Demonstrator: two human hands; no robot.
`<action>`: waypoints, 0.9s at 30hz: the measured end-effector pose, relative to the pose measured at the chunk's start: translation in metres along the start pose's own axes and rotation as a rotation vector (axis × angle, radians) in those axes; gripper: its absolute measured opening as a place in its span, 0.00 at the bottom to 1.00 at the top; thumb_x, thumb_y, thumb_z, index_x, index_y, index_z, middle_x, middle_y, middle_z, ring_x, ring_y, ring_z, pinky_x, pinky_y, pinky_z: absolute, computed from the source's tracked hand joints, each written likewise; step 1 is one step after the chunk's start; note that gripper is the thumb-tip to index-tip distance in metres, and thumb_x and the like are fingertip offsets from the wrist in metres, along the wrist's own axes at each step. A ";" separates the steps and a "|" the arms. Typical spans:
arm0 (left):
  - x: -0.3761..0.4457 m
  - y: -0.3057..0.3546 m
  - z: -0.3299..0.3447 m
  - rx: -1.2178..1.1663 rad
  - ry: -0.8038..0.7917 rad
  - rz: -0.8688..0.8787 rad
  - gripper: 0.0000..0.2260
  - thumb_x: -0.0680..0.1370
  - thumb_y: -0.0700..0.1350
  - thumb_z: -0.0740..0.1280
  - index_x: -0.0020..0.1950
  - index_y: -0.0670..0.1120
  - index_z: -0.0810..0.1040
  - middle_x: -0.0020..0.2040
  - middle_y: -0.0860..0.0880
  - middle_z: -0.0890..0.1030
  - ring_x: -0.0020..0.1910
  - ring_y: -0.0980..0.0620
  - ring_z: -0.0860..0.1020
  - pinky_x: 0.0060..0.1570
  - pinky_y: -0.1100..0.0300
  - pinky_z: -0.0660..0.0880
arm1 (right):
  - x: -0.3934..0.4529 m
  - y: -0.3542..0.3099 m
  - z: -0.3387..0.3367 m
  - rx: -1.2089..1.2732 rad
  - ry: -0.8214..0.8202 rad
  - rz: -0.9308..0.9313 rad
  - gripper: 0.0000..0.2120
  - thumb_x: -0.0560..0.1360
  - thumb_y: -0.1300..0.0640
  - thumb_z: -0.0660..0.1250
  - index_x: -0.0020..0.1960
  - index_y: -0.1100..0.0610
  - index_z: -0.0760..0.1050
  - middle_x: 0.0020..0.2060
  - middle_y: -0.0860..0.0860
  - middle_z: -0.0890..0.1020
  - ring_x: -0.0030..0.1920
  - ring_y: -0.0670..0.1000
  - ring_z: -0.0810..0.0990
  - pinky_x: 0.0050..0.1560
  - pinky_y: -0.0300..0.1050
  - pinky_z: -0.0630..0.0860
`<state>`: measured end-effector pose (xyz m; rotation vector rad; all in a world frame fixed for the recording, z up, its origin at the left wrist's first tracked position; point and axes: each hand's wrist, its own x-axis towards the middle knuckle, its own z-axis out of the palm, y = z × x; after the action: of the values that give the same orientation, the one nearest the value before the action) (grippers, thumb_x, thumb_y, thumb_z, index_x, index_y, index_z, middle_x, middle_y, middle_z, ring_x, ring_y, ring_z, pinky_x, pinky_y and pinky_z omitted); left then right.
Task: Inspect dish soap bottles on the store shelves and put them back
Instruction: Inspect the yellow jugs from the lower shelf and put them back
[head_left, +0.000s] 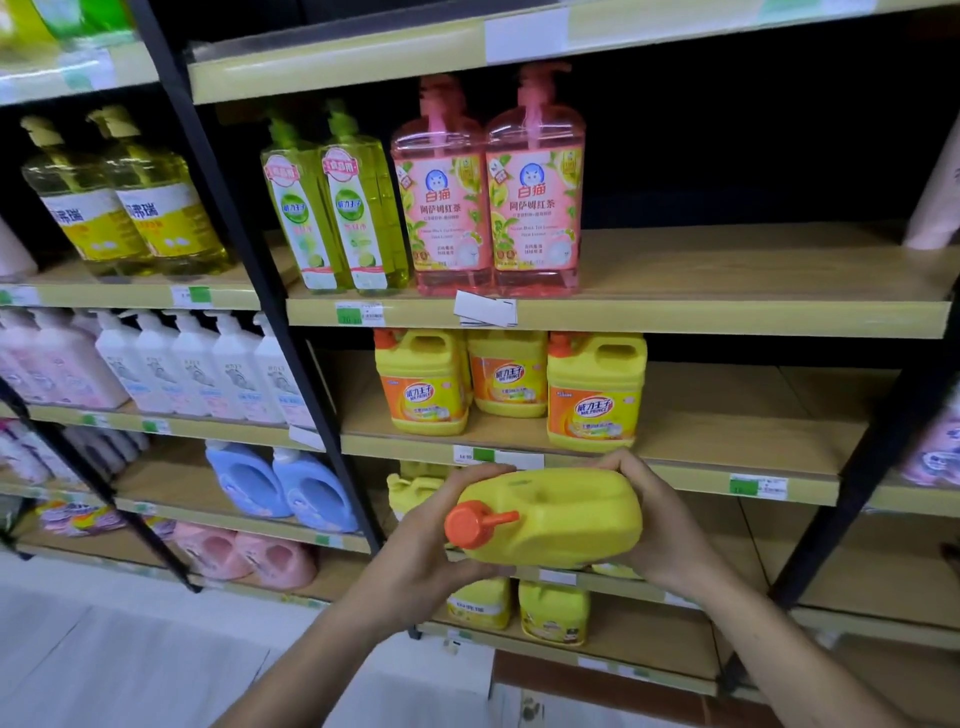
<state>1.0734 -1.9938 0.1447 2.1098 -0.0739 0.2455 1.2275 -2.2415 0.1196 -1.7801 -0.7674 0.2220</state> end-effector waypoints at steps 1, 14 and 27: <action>0.001 -0.004 0.000 -0.001 0.002 0.028 0.38 0.75 0.51 0.83 0.79 0.63 0.68 0.72 0.61 0.78 0.70 0.59 0.78 0.65 0.63 0.77 | 0.000 0.000 0.001 0.000 -0.011 0.008 0.33 0.65 0.62 0.83 0.54 0.29 0.75 0.47 0.29 0.83 0.47 0.34 0.82 0.45 0.26 0.76; 0.035 -0.037 -0.033 -0.082 -0.012 -0.043 0.36 0.71 0.56 0.84 0.76 0.62 0.73 0.69 0.57 0.81 0.70 0.52 0.79 0.67 0.46 0.79 | 0.026 0.019 0.033 -0.023 -0.036 0.020 0.44 0.56 0.41 0.89 0.66 0.35 0.71 0.60 0.38 0.84 0.61 0.41 0.83 0.60 0.54 0.82; 0.223 -0.074 -0.042 0.688 -0.091 0.026 0.34 0.77 0.33 0.66 0.83 0.41 0.64 0.81 0.39 0.64 0.80 0.37 0.61 0.78 0.48 0.62 | 0.017 0.060 0.028 0.160 0.278 0.317 0.46 0.50 0.59 0.92 0.65 0.47 0.78 0.54 0.42 0.89 0.53 0.43 0.88 0.46 0.32 0.82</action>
<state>1.2964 -1.9096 0.1498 2.8061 -0.0773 0.2074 1.2490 -2.2188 0.0593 -1.7270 -0.2600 0.2325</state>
